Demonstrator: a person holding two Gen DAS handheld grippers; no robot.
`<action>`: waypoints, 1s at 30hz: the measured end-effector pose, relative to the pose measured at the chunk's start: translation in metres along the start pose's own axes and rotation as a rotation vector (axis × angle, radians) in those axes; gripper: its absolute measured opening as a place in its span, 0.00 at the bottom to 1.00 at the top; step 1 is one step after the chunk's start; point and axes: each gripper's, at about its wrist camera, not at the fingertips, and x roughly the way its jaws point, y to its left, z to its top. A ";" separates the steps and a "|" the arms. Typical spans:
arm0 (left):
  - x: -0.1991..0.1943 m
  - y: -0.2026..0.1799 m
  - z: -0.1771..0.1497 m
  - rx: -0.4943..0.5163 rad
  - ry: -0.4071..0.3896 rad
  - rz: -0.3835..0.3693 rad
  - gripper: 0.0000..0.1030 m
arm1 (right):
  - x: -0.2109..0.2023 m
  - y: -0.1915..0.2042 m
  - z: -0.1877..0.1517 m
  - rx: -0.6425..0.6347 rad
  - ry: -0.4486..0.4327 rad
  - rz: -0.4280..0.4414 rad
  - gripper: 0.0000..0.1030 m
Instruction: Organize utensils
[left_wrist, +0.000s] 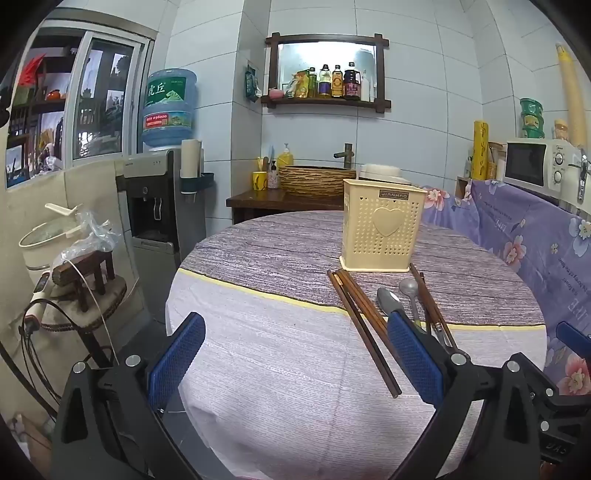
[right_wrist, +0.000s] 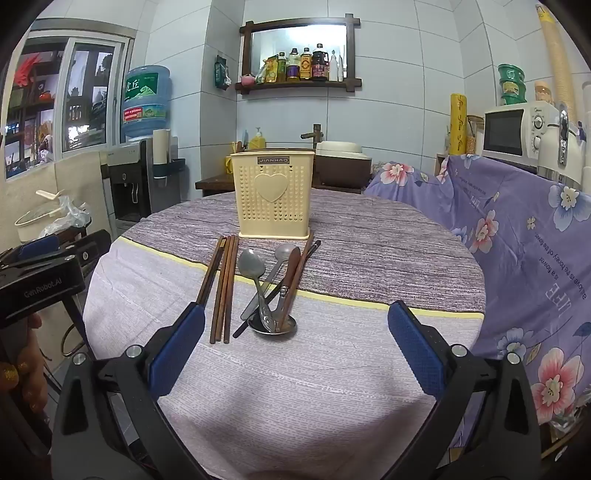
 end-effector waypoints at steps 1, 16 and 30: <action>0.000 0.000 0.000 -0.001 0.000 0.000 0.95 | 0.000 0.000 0.000 0.000 0.001 0.001 0.95; 0.003 0.006 -0.003 -0.014 0.018 -0.006 0.95 | 0.002 0.002 -0.002 0.004 0.008 -0.001 0.95; 0.002 0.002 -0.004 -0.007 0.015 -0.013 0.95 | 0.002 0.000 -0.002 0.004 0.008 -0.001 0.95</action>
